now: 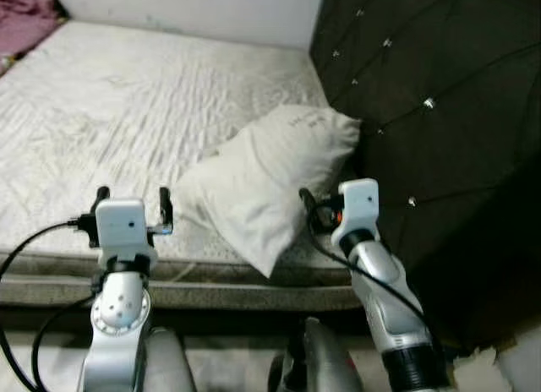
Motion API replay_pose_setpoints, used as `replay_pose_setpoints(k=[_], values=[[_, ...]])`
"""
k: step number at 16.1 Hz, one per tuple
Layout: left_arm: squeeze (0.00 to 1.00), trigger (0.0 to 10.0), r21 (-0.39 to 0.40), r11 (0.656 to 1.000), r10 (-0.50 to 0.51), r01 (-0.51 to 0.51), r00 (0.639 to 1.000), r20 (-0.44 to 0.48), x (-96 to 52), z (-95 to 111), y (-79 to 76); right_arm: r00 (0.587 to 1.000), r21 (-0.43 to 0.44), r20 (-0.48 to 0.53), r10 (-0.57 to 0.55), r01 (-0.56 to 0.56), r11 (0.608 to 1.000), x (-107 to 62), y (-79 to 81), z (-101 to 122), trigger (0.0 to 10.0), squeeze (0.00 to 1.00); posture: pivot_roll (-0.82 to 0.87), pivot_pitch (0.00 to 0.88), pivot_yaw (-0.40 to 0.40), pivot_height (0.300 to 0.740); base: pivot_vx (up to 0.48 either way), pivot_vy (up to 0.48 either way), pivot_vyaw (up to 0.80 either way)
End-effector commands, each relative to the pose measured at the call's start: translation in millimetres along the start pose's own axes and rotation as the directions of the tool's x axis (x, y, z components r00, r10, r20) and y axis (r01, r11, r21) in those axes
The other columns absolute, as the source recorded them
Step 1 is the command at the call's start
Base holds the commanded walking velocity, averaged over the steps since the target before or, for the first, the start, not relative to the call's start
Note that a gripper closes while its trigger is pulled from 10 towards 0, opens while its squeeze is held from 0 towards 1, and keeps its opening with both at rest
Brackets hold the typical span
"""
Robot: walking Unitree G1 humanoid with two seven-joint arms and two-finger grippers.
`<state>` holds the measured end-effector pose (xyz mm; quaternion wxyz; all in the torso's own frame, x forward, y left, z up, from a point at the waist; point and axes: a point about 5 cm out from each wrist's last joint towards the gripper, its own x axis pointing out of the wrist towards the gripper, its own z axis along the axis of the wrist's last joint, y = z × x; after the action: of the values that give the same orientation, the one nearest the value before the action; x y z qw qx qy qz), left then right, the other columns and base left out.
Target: Clean up the room
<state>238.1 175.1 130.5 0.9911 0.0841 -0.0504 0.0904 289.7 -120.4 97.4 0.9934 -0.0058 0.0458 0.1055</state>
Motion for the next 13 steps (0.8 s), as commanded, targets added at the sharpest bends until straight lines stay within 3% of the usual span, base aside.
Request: replay_pose_setpoints(k=[1,11,13], values=[[0.00,10.0,-0.015,1.000,0.006,-0.007,1.000,-0.013,-2.9,-1.3,-0.8,1.000,-0.009,0.020,0.010,-0.010,1.000,4.5,-1.0,7.8,10.0,0.00,0.11,0.029,-0.122,0.622,0.000,0.000,0.00],[0.00,10.0,-0.049,0.999,-0.014,0.014,1.000,-0.010,-1.3,-1.0,-2.0,1.000,-0.011,0.017,0.011,-0.011,1.000,6.2,-0.6,8.0,10.0,0.00,0.11,0.030,-0.122,0.622,0.000,0.000,0.00],[0.00,10.0,-0.050,0.999,-0.022,0.022,1.000,-0.006,-1.2,-0.2,-2.8,1.000,-0.012,0.017,0.009,-0.009,1.000,6.2,-0.7,8.0,10.0,0.00,0.11,0.030,-0.122,0.622,0.257,0.000,0.00]])
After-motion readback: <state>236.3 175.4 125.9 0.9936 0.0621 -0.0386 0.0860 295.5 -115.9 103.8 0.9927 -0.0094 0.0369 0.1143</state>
